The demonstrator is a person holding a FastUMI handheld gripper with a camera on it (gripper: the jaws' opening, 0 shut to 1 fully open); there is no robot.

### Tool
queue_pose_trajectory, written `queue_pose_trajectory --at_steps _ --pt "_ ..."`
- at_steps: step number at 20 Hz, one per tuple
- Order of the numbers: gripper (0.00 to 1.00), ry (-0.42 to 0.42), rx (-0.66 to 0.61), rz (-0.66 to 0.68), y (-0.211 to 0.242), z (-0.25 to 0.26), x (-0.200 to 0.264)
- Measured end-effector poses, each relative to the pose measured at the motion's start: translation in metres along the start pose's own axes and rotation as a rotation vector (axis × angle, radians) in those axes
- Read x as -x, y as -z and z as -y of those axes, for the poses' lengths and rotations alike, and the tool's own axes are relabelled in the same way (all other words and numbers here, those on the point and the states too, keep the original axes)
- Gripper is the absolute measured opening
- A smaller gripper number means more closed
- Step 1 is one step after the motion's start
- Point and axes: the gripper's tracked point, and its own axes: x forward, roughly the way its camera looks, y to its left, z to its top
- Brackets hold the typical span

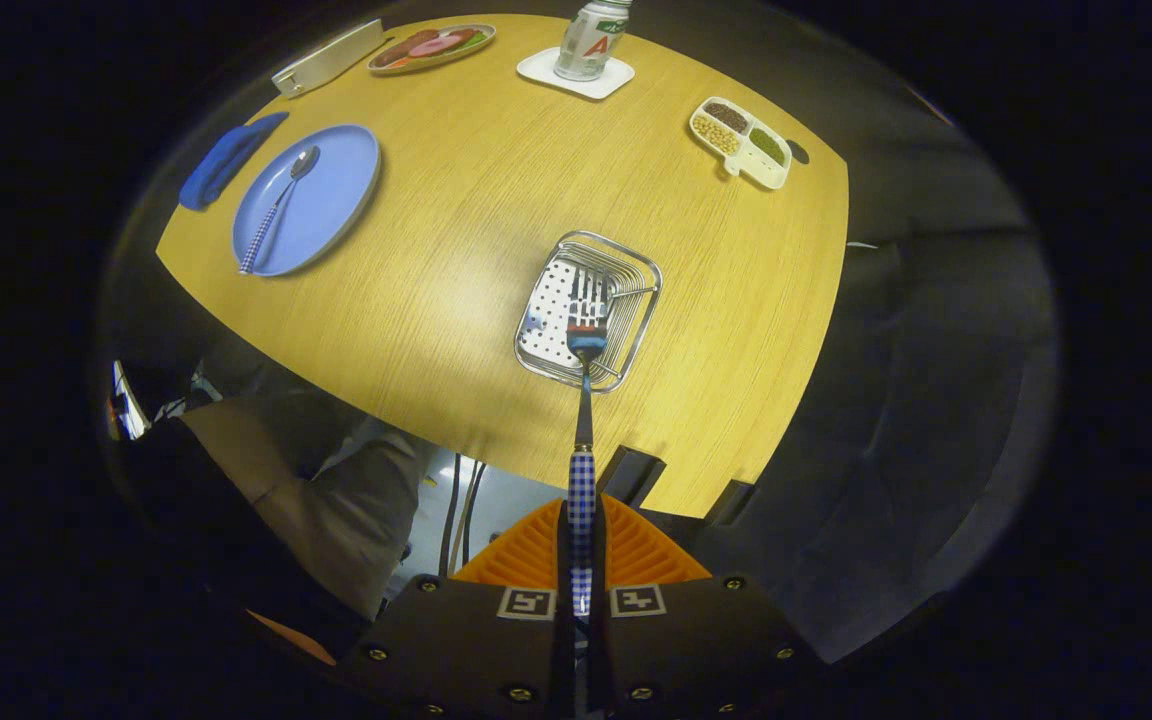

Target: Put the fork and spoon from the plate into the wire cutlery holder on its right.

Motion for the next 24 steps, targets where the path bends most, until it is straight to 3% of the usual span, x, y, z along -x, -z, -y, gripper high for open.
queue_pose_trajectory --at_steps 5,14,24 --pt "0.05 0.036 0.038 -0.063 -0.007 0.013 -0.007" --pt "0.05 0.027 0.097 -0.196 -0.020 0.014 -0.033" --pt "0.12 0.024 0.087 -0.178 -0.043 0.019 -0.042"
